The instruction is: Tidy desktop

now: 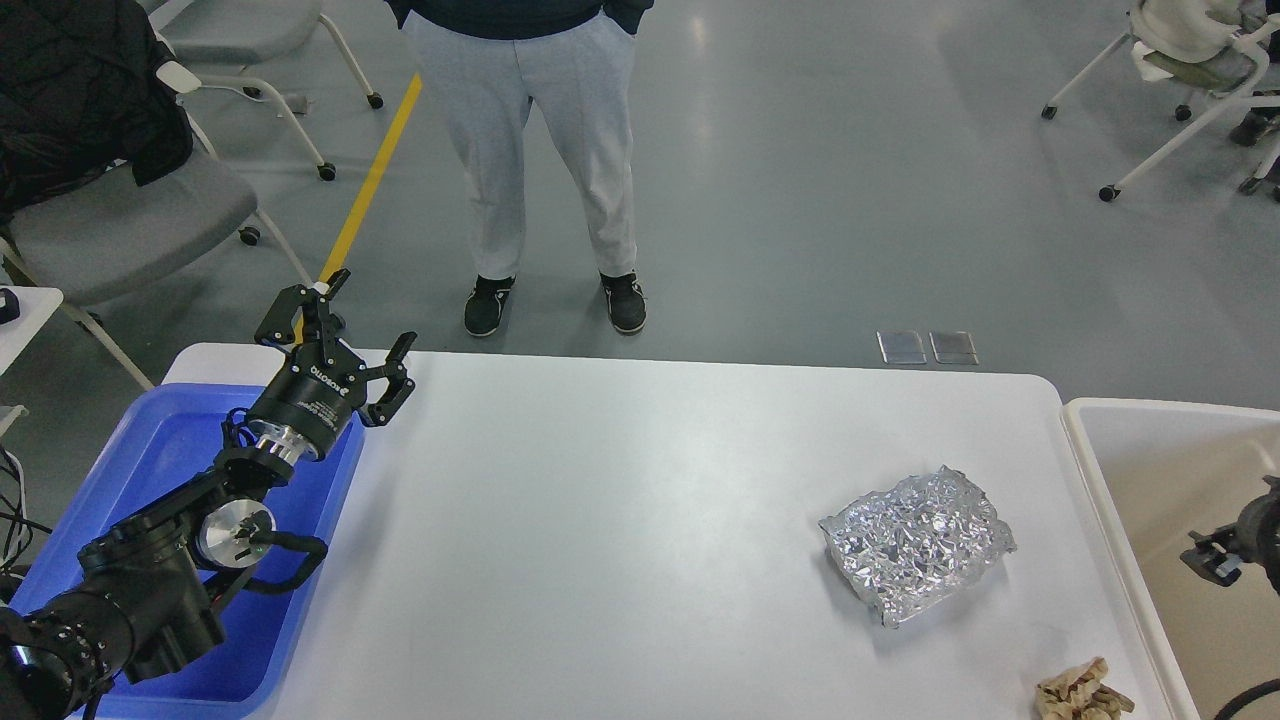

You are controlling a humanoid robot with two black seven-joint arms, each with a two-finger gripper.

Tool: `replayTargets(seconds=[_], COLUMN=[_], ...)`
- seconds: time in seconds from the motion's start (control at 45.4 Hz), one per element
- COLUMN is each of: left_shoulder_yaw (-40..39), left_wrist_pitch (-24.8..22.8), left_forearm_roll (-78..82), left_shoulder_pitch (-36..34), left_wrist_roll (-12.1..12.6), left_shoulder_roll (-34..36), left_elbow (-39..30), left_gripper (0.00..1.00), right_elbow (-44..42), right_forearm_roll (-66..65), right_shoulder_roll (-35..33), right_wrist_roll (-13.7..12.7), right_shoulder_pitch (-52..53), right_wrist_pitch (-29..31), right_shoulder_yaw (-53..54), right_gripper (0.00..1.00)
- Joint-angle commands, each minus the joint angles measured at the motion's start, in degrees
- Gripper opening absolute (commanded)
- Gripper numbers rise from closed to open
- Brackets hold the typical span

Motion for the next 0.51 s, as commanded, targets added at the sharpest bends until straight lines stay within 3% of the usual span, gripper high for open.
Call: replayTargets(seconds=[0.0, 0.242, 0.485], left_shoulder_yaw=[0.0, 0.0, 0.0], left_wrist_pitch=[0.0, 0.0, 0.0], left_forearm_roll=[0.0, 0.0, 0.0], left_shoulder_pitch=[0.0, 0.0, 0.0], left_wrist_roll=[0.0, 0.0, -0.1], left_shoulder_roll=[0.0, 0.0, 0.0], left_elbow=[0.0, 0.0, -0.1], left_gripper=[1.00, 1.00, 1.00], right_elbow=[0.2, 2.6, 20.7], right_forearm_roll=[-0.1, 0.6, 0.2], right_shoulder_roll=[-0.3, 0.7, -0.6], right_wrist_roll=[0.0, 0.0, -0.1], right_shoulder_pitch=[5.8, 12.9, 13.9], right_wrist_pitch=[6.1, 17.3, 25.2], right_shoulder_yaw=[-0.1, 0.8, 5.6], right_gripper=[1.00, 1.00, 1.00])
